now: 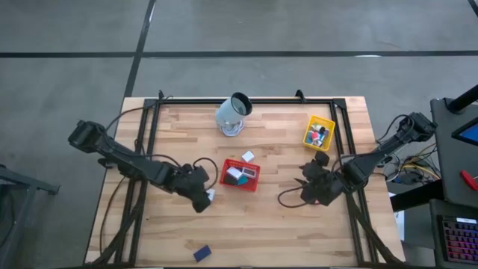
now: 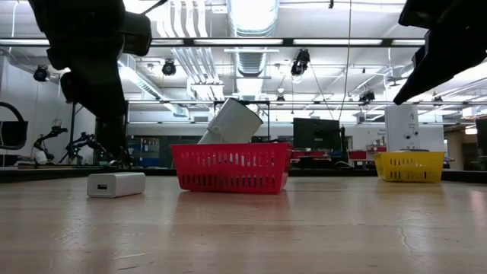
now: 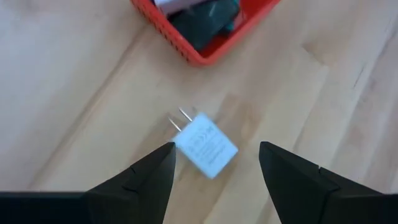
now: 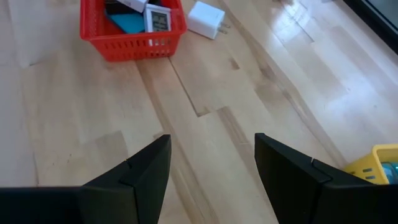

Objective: Pick & Place Office items
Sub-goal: Put the bottom white charger adapter into the yellow basket

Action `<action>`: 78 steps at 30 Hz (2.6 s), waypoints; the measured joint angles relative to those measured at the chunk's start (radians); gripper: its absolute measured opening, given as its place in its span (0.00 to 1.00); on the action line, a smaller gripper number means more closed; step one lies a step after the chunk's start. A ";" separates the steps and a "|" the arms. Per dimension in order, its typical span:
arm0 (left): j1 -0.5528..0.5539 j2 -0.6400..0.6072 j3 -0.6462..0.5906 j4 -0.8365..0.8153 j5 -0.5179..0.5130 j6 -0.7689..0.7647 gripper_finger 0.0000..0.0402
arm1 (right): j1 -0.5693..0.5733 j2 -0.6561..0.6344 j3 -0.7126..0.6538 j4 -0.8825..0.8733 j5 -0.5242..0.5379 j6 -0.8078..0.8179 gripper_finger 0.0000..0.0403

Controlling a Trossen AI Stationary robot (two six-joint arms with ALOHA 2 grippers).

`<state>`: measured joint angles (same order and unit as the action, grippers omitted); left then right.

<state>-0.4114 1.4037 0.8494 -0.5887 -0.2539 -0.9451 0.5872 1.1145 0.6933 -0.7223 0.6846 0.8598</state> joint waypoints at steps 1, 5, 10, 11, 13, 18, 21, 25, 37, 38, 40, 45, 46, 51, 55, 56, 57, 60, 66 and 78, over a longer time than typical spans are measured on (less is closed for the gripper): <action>0.000 0.016 0.012 -0.004 0.013 -0.003 0.60 | 0.005 0.000 0.000 0.000 0.000 0.000 0.56; 0.000 0.081 0.063 -0.009 0.065 -0.009 0.60 | 0.018 0.000 0.000 0.000 0.000 0.000 0.56; 0.000 0.159 0.108 -0.016 0.137 -0.005 0.62 | 0.029 0.000 0.000 -0.001 0.000 0.000 0.56; 0.000 0.171 0.118 -0.018 0.145 -0.005 0.62 | 0.031 0.000 0.000 -0.001 -0.001 0.000 0.56; 0.000 0.188 0.136 -0.018 0.159 -0.001 0.62 | 0.037 0.000 0.000 -0.001 -0.001 0.000 0.56; 0.000 0.197 0.171 -0.014 0.160 -0.029 0.61 | 0.058 0.000 0.000 -0.004 -0.003 0.000 0.56; 0.000 0.197 0.181 -0.015 0.154 -0.070 0.61 | 0.068 0.000 0.000 -0.004 -0.004 -0.004 0.56; 0.000 0.197 0.179 -0.017 0.153 -0.109 0.61 | 0.086 0.000 0.000 -0.005 -0.005 -0.007 0.56; 0.004 0.197 0.178 -0.056 0.176 -0.182 0.72 | 0.157 0.000 0.000 -0.005 -0.007 -0.003 0.56; 0.005 0.197 0.178 -0.059 0.175 -0.188 0.72 | 0.163 0.000 0.000 -0.005 -0.007 0.001 0.56; 0.005 0.197 0.178 -0.059 0.171 -0.191 0.73 | 0.169 0.000 0.000 -0.005 -0.007 0.009 0.56; 0.005 0.203 0.178 -0.065 0.121 -0.218 0.73 | 0.183 0.000 0.000 -0.004 -0.011 0.016 0.56; 0.007 0.207 0.178 -0.071 0.116 -0.219 0.73 | 0.185 0.000 0.000 -0.004 -0.011 0.016 0.56; 0.024 0.245 0.177 -0.082 0.116 -0.218 0.74 | 0.186 0.000 0.000 -0.005 -0.011 0.014 0.56; 0.036 0.268 0.177 -0.096 0.124 -0.199 0.74 | 0.186 0.000 0.000 -0.005 -0.013 0.007 0.56; 0.038 0.269 0.177 -0.105 0.124 -0.197 0.74 | 0.186 0.000 0.000 -0.005 -0.014 0.006 0.56; 0.042 0.270 0.177 -0.115 0.124 -0.196 0.75 | 0.186 0.000 0.000 -0.005 -0.015 0.004 0.56; 0.047 0.273 0.177 -0.165 0.124 -0.197 0.75 | 0.186 0.000 0.000 -0.005 -0.015 -0.006 0.56; 0.071 0.277 0.177 -0.163 0.122 -0.198 0.75 | 0.188 0.000 0.000 -0.005 -0.023 -0.023 0.56; 0.086 0.335 0.177 -0.122 0.160 -0.193 0.75 | 0.188 0.000 0.000 -0.006 -0.031 -0.044 0.56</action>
<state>-0.3256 1.7389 1.0264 -0.7109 -0.0941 -1.1380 0.7750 1.1141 0.6937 -0.7284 0.6540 0.8162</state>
